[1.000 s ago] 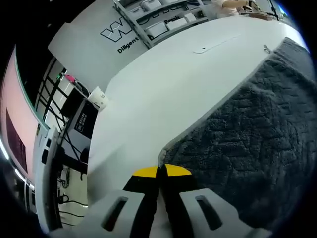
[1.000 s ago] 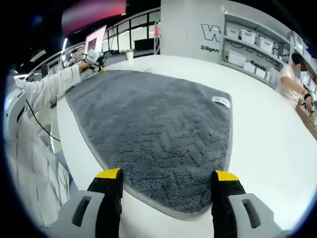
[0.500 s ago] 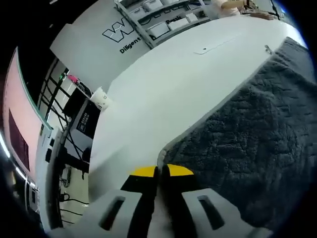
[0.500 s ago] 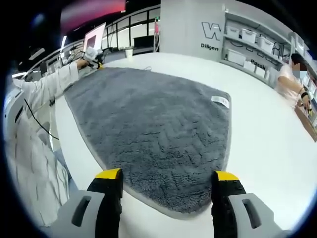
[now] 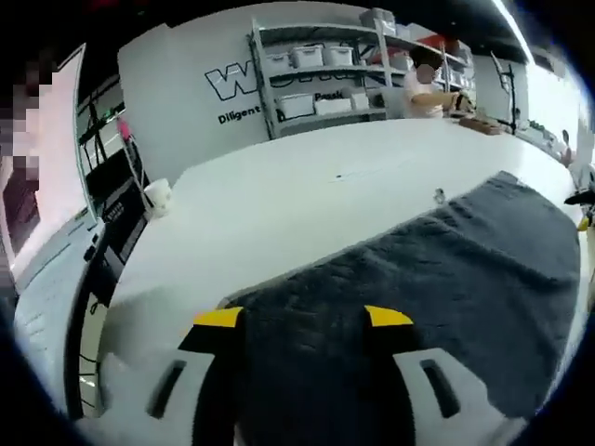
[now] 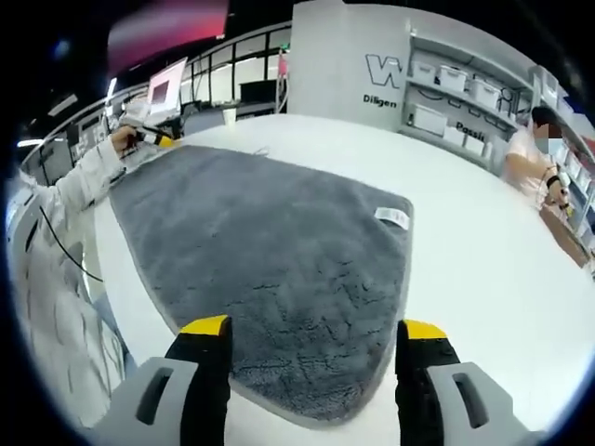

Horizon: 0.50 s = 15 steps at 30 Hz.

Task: Open the folded towel by lifting each exposed corner and separating the folded layers until the towel lies flat within the target outline without major curled edges

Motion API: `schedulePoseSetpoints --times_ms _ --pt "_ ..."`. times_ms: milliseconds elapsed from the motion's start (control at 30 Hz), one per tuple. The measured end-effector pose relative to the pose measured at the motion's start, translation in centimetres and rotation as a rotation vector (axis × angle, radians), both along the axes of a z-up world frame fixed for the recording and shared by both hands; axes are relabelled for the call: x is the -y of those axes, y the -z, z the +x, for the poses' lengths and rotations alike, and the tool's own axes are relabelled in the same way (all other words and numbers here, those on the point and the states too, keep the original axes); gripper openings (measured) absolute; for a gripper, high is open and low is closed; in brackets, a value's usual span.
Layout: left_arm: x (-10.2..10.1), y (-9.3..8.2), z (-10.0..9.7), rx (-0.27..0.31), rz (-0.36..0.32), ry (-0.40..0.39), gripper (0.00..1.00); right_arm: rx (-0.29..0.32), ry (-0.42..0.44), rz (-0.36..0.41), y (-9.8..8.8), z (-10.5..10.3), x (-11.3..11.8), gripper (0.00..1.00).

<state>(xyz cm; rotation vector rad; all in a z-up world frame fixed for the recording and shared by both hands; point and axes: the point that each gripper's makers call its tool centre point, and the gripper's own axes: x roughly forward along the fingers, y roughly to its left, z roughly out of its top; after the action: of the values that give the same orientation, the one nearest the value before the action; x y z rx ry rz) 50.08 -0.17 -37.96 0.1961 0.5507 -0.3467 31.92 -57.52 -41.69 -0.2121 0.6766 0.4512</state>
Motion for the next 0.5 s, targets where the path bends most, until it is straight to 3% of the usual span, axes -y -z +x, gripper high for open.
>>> schedulePoseSetpoints --times_ms 200,333,500 --pt "1.6 -1.1 -5.0 -0.007 -0.070 0.068 0.65 -0.017 -0.025 0.006 0.6 -0.1 -0.8 0.69" --pt "0.7 -1.5 -8.9 0.014 -0.077 0.028 0.66 -0.020 -0.024 0.003 0.6 -0.2 -1.0 0.69" --pt "0.2 -1.3 -12.0 0.043 -0.107 -0.040 0.71 -0.016 -0.025 0.007 0.6 -0.3 -1.5 0.69"
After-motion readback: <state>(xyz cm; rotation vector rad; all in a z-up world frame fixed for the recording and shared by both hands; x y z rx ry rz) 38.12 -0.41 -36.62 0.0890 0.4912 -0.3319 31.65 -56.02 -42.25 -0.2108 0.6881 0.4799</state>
